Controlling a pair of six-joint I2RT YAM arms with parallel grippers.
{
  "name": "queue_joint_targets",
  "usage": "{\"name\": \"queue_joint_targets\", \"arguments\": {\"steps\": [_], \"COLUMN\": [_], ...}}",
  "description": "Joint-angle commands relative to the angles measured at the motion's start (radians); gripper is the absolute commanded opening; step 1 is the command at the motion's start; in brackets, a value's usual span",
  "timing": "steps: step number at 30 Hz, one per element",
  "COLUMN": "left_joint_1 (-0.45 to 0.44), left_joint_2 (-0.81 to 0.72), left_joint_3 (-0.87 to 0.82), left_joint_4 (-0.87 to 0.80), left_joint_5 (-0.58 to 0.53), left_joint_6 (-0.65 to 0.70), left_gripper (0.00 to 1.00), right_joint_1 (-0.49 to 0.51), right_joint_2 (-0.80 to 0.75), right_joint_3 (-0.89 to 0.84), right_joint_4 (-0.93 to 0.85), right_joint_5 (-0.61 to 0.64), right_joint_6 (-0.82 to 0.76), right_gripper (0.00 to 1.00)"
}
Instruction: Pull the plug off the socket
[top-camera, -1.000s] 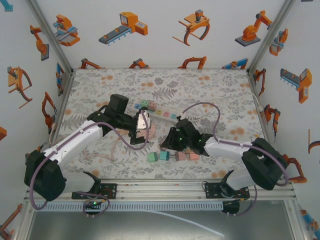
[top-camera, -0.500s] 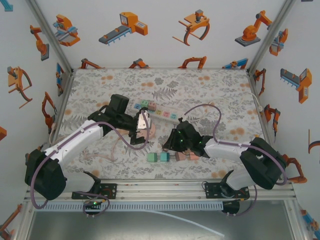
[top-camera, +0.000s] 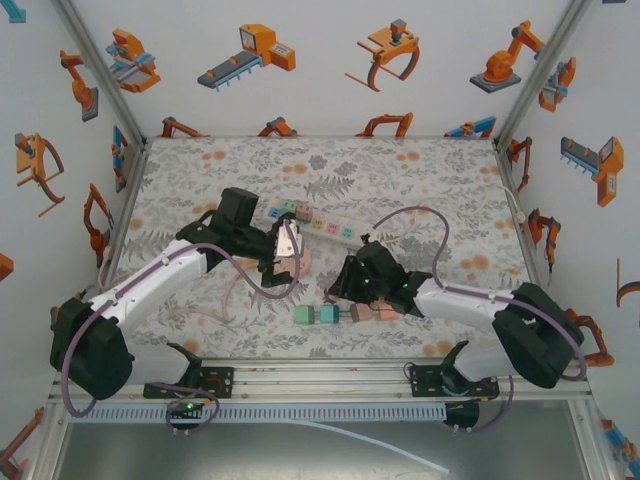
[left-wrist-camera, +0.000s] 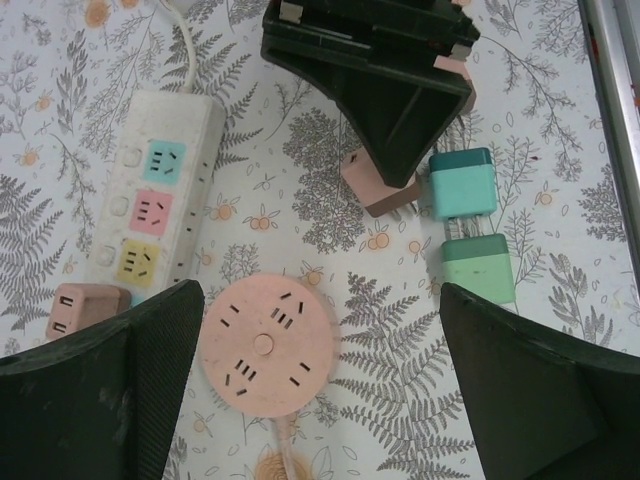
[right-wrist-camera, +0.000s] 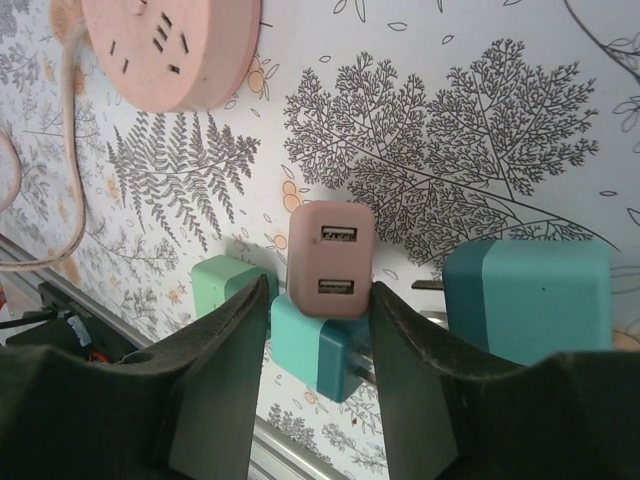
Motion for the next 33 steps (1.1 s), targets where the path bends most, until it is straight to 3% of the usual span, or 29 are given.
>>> {"name": "queue_joint_targets", "arguments": {"steps": [1,9,12,17,22,27,33], "left_joint_1": [0.000,0.000,0.002,0.033,0.096,0.151,0.207], "left_joint_2": [-0.010,-0.013,-0.010,-0.005,0.001,0.036,0.105], "left_joint_3": [-0.001,-0.010,-0.009,-0.017,-0.035,-0.010,0.063], "left_joint_4": [0.026,0.068,0.112,0.275,0.467,0.531,0.446], "left_joint_5": [-0.002,-0.032,-0.065,-0.141,-0.244,-0.417,-0.631], "left_joint_6": [-0.015,-0.056,-0.133,-0.353,-0.626,-0.853,-1.067], "left_gripper": [0.93,0.94,0.94,0.94,0.94,0.93,0.89], "right_joint_1": [0.007,0.007,0.006,0.007,0.007,0.002,-0.044], "right_joint_2": [-0.056,-0.132,-0.153,-0.200,-0.225,-0.143,0.025], "right_joint_3": [0.034,0.084,0.123,0.198,0.175,0.146,0.290], "right_joint_4": [-0.079,-0.167,-0.198,-0.177,0.127,0.455,0.447], "right_joint_5": [0.051,0.099,0.142,0.303,0.406,0.329,0.186], "right_joint_6": [-0.040,-0.105,-0.178,-0.475,-0.942,-1.338,-1.432], "right_gripper": [0.44,0.44,0.44,0.44,0.45,0.53,0.67]}}
